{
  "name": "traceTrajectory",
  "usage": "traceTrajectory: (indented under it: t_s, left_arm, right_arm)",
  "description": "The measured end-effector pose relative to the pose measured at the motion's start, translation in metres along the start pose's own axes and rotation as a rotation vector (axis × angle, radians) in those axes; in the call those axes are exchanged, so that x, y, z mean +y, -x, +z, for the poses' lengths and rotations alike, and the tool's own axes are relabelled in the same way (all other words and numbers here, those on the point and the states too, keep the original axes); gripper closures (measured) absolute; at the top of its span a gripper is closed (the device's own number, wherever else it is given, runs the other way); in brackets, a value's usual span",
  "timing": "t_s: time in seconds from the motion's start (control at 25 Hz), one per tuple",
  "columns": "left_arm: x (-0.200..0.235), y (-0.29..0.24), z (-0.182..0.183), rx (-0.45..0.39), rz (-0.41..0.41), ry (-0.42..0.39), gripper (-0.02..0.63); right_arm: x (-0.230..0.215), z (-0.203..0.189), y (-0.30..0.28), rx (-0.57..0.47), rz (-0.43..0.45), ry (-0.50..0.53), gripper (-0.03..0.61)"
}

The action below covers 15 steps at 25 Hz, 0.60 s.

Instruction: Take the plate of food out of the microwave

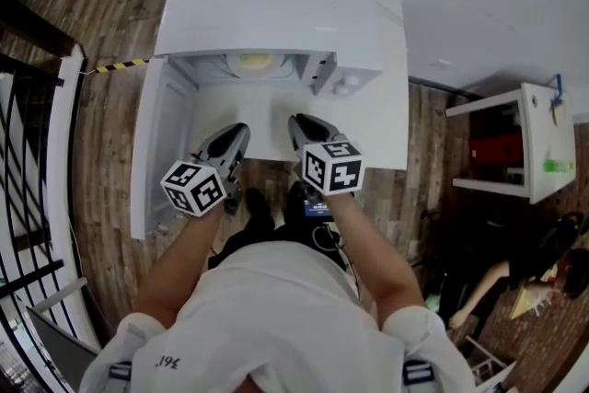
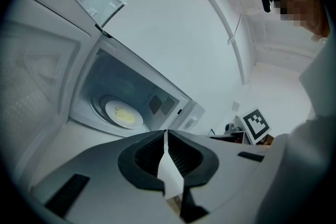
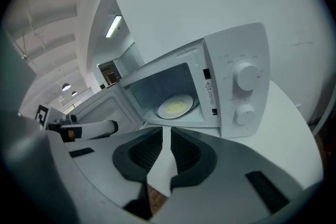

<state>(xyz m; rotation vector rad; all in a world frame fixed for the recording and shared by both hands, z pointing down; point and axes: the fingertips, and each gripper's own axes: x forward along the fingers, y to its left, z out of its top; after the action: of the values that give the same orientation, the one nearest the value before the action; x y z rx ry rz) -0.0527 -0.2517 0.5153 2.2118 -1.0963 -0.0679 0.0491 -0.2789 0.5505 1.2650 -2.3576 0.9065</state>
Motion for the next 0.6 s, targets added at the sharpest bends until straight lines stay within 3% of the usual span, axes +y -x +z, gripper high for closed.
traceTrajectory:
  t_s: [0.44,0.6]
  left_arm:
    - [0.053,-0.055,0.015,0.035,0.095,-0.028,0.604]
    - [0.072,-0.066,0.014,0.064,0.132,-0.037,0.604]
  right_arm:
    - [-0.015,0.013,-0.094,0.070,-0.063,0.118,0.531]
    - [-0.021,0.018,-0.112,0.075,-0.089,0.082,0.529]
